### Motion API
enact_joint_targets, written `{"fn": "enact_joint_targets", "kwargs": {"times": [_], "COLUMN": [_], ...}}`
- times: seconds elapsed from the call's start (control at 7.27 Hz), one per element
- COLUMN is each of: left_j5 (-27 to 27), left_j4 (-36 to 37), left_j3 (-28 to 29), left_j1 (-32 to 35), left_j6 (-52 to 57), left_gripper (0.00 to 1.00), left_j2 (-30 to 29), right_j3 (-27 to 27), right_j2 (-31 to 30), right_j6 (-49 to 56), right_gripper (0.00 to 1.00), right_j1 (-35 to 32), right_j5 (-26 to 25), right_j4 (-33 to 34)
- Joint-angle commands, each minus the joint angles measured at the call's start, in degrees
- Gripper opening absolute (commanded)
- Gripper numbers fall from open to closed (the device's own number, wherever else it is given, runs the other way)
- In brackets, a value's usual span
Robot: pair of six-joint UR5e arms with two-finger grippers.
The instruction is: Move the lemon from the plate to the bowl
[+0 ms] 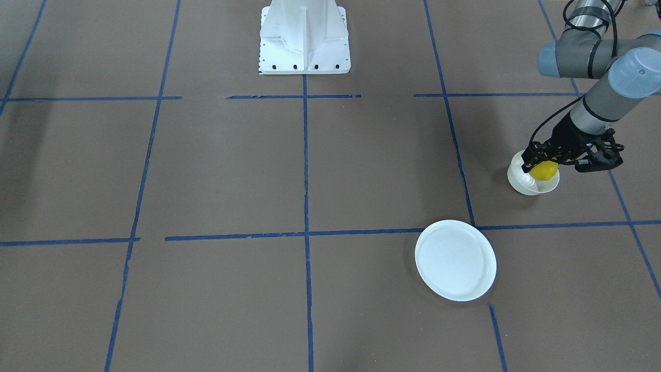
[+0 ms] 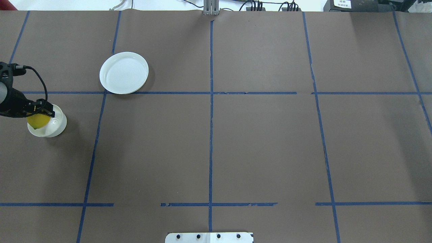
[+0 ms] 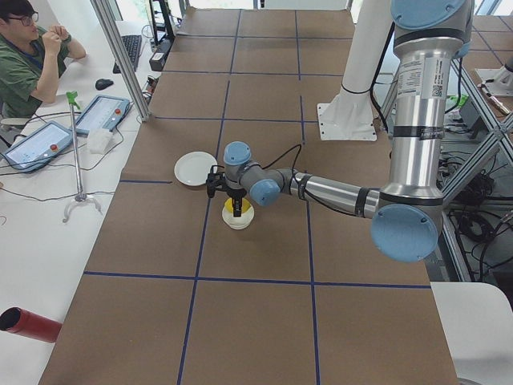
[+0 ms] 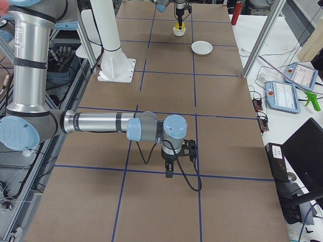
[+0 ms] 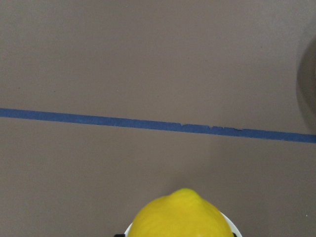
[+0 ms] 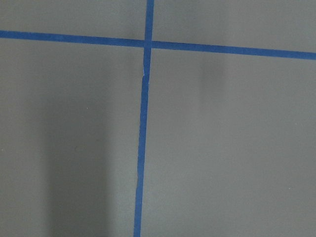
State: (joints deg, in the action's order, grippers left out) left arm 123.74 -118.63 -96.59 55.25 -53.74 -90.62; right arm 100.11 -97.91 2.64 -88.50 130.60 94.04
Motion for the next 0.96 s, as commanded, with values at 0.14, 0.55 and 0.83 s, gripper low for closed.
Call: {"fn": "enact_joint_targets", "kwargs": {"times": [0.14,0.55,0.83], "left_j5": [0.01,0.36,0.54], "left_j4": [-0.02,-0.02,0.41], "left_j3": [0.52,0.44,-0.27], "left_j1": [-0.05,-0.05,0.21], "left_j6": [-0.05,0.21,1.61], "left_gripper": [0.77,1.0,1.0], "left_j2": [0.0,0.0,-0.17], "right_j3": [0.0,0.0,0.0], "right_j2": [0.0,0.0,0.0], "right_j6": [0.0,0.0,0.0], "right_gripper": [1.0,1.0,1.0], "right_j1": [0.0,0.0,0.0], "right_j5": [0.0,0.0,0.0], "right_j4": [0.0,0.0,0.0]}}
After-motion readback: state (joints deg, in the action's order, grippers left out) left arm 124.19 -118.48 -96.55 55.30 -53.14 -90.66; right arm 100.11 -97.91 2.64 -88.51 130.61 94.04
